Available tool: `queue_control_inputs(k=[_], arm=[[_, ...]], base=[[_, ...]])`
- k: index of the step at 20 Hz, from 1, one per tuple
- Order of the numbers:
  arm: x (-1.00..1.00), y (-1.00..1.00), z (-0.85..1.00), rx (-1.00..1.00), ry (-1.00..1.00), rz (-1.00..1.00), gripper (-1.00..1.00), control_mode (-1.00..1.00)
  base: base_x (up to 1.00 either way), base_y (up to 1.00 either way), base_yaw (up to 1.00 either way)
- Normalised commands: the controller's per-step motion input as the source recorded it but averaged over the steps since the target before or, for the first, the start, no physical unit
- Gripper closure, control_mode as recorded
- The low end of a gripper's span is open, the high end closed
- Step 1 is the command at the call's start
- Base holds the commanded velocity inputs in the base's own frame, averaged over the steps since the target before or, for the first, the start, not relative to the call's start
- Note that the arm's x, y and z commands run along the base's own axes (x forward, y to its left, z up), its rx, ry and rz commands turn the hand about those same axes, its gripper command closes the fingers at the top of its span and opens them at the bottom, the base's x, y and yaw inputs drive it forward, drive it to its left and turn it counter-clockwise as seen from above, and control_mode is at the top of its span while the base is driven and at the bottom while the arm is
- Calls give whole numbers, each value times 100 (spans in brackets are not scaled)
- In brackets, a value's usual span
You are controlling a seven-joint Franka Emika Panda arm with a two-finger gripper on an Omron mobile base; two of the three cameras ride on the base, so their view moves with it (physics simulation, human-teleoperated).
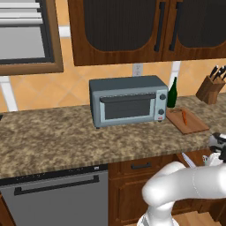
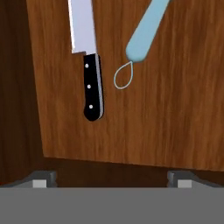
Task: Place the appropriate cutting tool for cutting the carrot skin on the cutting board.
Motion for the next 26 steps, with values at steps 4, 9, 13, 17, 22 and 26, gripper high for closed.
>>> queue_control_inputs(k=[4,9,13,17,22,26], arm=[[-22,-1,-45,0,7,14,-100,-100],[-60,0,-9,0,14,8,-100,-100],[-94,0,6,0,11,3,-100,-100],[-100,0,37,0,9,0,-100,-100],[-75,0,56,0,10,2,-100,-100],[19,0,34,0,2,5,-100,-100]], base=[[0,0,0],[0,0,0],[0,0,0],[0,0,0],[0,0,0],[0,0,0]])
